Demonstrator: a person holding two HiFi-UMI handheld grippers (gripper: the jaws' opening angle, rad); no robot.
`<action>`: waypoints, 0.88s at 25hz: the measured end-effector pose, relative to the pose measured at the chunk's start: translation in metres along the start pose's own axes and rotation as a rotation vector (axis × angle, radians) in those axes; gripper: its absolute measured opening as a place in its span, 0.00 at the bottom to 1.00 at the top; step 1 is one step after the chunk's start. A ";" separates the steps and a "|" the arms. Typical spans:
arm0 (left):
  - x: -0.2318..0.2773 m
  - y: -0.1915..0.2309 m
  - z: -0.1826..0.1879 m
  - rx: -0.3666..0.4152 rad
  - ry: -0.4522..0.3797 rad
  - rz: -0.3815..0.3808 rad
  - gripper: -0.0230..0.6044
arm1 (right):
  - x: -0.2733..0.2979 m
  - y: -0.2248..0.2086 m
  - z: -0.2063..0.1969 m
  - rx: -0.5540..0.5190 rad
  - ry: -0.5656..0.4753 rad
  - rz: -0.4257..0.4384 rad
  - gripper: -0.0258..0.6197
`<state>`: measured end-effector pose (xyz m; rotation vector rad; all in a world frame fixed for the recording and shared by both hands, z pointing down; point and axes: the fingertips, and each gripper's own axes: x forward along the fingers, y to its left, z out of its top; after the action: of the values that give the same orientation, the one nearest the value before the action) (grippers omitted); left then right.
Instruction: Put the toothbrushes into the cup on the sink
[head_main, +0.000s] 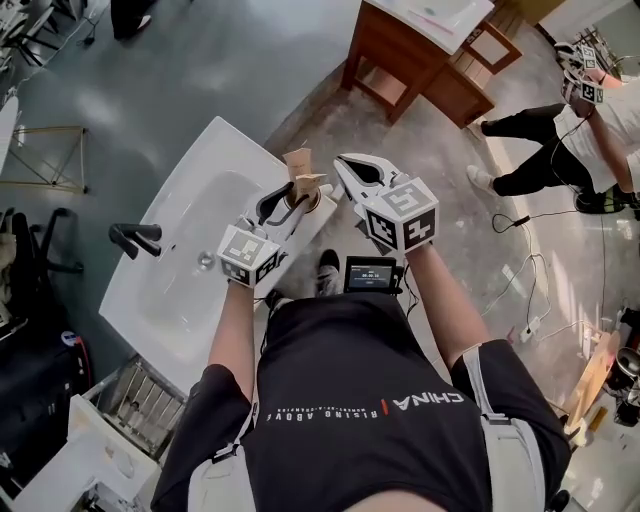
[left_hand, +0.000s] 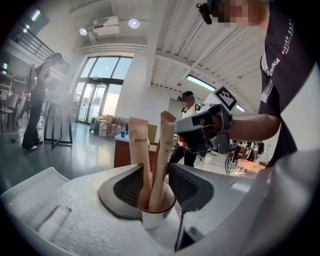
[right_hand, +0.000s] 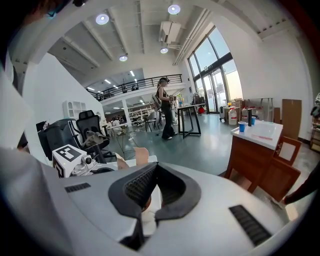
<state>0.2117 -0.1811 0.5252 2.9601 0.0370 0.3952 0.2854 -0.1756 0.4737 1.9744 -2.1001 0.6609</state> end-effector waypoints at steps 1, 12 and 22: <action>-0.002 -0.001 -0.002 0.000 0.013 -0.004 0.27 | -0.001 0.002 -0.001 0.009 -0.002 -0.002 0.05; -0.040 0.007 0.017 -0.043 0.020 -0.028 0.41 | -0.024 0.017 0.015 0.062 -0.091 -0.051 0.05; -0.105 0.023 0.045 -0.064 -0.130 0.138 0.29 | -0.056 0.097 0.031 -0.008 -0.137 0.142 0.05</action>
<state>0.1227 -0.2148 0.4589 2.9261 -0.1927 0.2162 0.2006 -0.1368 0.4035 1.9301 -2.3371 0.5534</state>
